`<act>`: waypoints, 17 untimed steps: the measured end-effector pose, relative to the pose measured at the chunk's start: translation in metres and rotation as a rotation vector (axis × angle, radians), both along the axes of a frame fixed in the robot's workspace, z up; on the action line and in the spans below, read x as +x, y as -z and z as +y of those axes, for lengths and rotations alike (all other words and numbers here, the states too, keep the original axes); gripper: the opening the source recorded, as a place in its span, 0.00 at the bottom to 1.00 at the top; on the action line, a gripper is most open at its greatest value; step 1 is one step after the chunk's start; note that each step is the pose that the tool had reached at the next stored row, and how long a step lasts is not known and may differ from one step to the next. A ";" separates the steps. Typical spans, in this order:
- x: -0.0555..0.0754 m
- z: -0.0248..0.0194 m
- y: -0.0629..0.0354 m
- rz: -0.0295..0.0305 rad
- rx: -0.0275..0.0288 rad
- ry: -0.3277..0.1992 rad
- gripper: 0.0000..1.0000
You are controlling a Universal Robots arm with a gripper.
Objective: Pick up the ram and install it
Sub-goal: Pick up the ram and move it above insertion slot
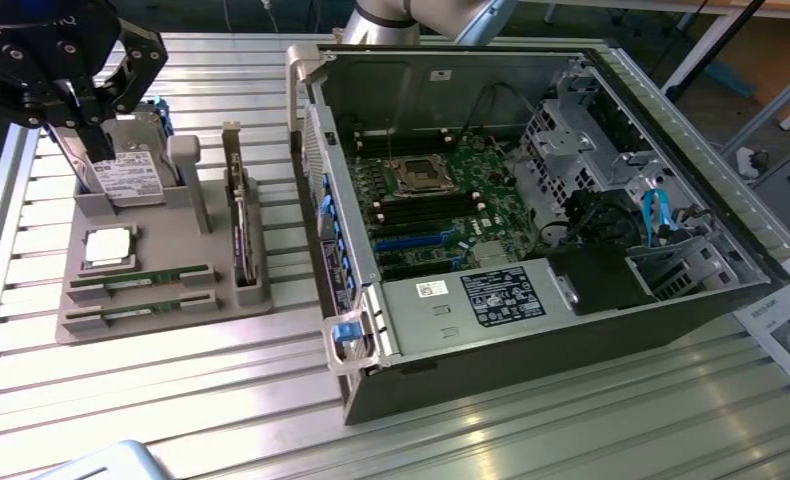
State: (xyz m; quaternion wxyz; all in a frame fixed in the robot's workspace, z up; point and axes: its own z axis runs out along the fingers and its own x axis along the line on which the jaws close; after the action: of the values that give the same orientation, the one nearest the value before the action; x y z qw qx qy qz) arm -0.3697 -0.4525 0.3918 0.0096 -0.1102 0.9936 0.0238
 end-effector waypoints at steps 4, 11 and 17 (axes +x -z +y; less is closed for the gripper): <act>0.000 0.0000 0.0000 0.0000 0.0000 -0.075 0.10; 0.000 0.0000 0.0000 0.0000 0.0000 -0.213 0.10; 0.000 0.0000 0.0000 0.0000 -0.0001 -0.313 0.10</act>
State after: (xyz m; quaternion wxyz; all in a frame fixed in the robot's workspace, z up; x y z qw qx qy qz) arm -0.3697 -0.4525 0.3918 0.0058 -0.2639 0.9642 0.0250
